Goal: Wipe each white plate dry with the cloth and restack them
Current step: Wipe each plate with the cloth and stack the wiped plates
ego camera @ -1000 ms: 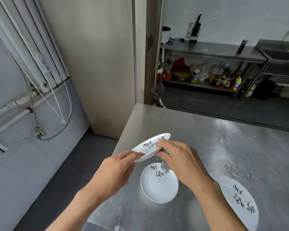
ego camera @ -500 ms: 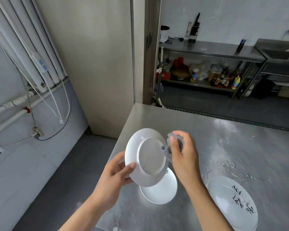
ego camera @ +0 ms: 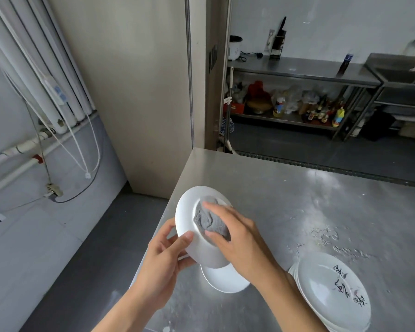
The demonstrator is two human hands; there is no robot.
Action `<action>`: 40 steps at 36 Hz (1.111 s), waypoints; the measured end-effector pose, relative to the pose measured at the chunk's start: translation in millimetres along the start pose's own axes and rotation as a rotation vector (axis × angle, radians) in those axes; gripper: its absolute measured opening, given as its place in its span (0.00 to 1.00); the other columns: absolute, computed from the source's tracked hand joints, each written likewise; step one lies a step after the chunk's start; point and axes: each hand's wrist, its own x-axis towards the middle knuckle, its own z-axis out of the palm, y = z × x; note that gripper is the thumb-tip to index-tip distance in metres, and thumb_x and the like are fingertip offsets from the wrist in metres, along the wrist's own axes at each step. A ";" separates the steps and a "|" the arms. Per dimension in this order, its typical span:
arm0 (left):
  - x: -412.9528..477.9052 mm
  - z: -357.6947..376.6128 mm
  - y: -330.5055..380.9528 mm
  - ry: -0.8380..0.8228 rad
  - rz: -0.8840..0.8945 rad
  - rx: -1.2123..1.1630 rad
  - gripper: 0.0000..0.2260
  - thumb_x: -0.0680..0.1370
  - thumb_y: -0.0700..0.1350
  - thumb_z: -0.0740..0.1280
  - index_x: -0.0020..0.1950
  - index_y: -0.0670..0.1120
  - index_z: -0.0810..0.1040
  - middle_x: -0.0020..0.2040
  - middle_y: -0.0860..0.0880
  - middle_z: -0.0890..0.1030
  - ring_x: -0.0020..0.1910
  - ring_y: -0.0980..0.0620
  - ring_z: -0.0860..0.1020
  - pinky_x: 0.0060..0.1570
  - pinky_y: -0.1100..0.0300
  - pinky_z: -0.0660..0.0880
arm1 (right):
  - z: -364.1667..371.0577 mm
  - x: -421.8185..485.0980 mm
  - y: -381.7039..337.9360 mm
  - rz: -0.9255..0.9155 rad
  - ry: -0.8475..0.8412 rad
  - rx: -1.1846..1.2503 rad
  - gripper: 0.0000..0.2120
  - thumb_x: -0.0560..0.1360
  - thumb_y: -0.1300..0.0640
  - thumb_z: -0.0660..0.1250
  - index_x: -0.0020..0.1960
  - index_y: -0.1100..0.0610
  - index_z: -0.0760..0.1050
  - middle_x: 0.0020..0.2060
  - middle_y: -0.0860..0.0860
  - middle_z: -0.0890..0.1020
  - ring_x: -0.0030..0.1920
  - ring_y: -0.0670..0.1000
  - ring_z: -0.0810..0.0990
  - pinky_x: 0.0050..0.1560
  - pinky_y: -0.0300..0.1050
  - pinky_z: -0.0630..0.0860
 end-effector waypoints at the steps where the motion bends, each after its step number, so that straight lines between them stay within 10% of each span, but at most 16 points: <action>1: -0.1 -1.6 -0.1 0.016 -0.003 -0.006 0.13 0.78 0.43 0.71 0.62 0.49 0.83 0.57 0.36 0.85 0.52 0.39 0.86 0.48 0.52 0.84 | -0.4 -3.1 1.9 -0.022 -0.027 -0.021 0.25 0.75 0.59 0.73 0.70 0.44 0.73 0.64 0.38 0.76 0.64 0.39 0.74 0.65 0.38 0.71; 11: -7.2 -8.4 0.0 0.008 -0.040 -0.022 0.14 0.77 0.44 0.72 0.63 0.50 0.83 0.58 0.37 0.85 0.51 0.39 0.86 0.49 0.51 0.84 | -1.9 -4.9 24.0 0.085 0.202 -0.197 0.19 0.74 0.59 0.75 0.62 0.48 0.79 0.52 0.43 0.80 0.53 0.46 0.79 0.56 0.41 0.74; 19: -13.1 0.7 2.1 -0.059 -0.056 -0.002 0.15 0.76 0.47 0.74 0.62 0.51 0.83 0.58 0.36 0.85 0.51 0.39 0.86 0.52 0.47 0.84 | 1.8 9.6 -0.7 0.061 0.249 -0.075 0.28 0.75 0.63 0.73 0.70 0.45 0.71 0.66 0.42 0.77 0.64 0.41 0.75 0.64 0.28 0.67; 29: -9.5 -3.2 5.3 0.027 0.005 -0.015 0.15 0.78 0.43 0.70 0.64 0.46 0.82 0.57 0.37 0.85 0.53 0.38 0.86 0.48 0.50 0.84 | 5.7 -9.5 -7.9 -0.080 0.044 -0.060 0.25 0.72 0.60 0.73 0.65 0.42 0.75 0.60 0.38 0.78 0.61 0.41 0.77 0.62 0.35 0.72; 40: -13.0 -3.2 7.8 -0.019 0.012 0.028 0.16 0.75 0.47 0.73 0.63 0.52 0.83 0.58 0.37 0.85 0.53 0.39 0.86 0.51 0.47 0.84 | -8.6 4.3 11.7 0.119 0.244 -0.186 0.22 0.73 0.64 0.74 0.64 0.51 0.77 0.57 0.47 0.81 0.58 0.50 0.79 0.60 0.43 0.75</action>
